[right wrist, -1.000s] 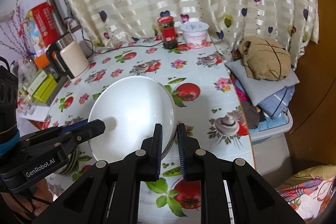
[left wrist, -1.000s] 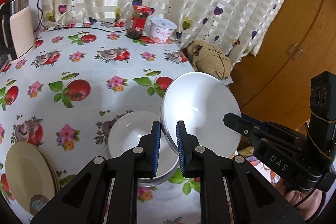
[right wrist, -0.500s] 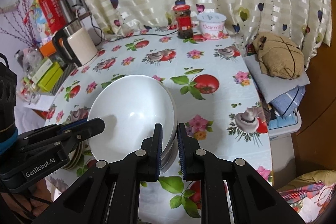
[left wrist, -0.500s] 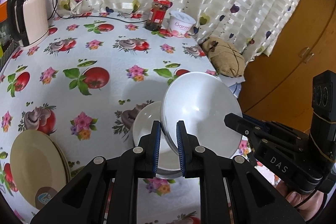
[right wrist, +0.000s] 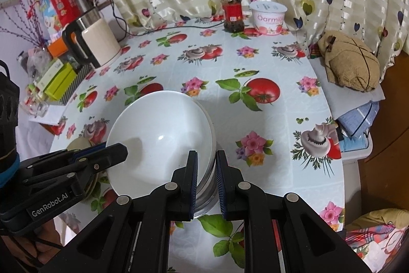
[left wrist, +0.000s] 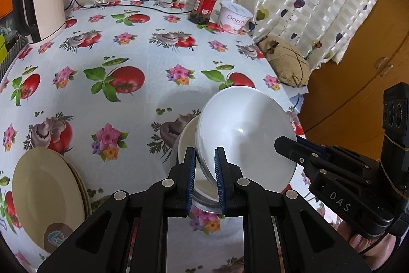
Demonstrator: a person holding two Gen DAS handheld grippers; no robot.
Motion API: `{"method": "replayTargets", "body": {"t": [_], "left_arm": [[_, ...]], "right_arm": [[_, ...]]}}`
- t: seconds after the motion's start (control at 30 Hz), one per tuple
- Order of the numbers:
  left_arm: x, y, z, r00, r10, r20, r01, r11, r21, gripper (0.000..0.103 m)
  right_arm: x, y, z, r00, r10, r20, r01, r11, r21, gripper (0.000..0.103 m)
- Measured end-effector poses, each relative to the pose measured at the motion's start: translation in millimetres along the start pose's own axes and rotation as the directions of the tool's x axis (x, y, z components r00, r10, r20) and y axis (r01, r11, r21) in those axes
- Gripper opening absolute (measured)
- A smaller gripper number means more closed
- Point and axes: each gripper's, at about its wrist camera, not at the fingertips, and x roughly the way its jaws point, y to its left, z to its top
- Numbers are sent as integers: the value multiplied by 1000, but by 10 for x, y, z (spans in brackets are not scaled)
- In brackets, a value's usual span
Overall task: Organize plates and bowls
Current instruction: 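Lower the held white bowl into the steel bowl with both grippers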
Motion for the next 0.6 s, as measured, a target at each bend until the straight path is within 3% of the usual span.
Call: {"method": "replayTargets", "body": {"t": [0.6], "left_arm": [[144, 76, -40, 998, 18, -55, -19, 1000, -18, 16]], "right_arm": [[198, 25, -26, 998, -2, -61, 1, 1000, -16, 15]]}}
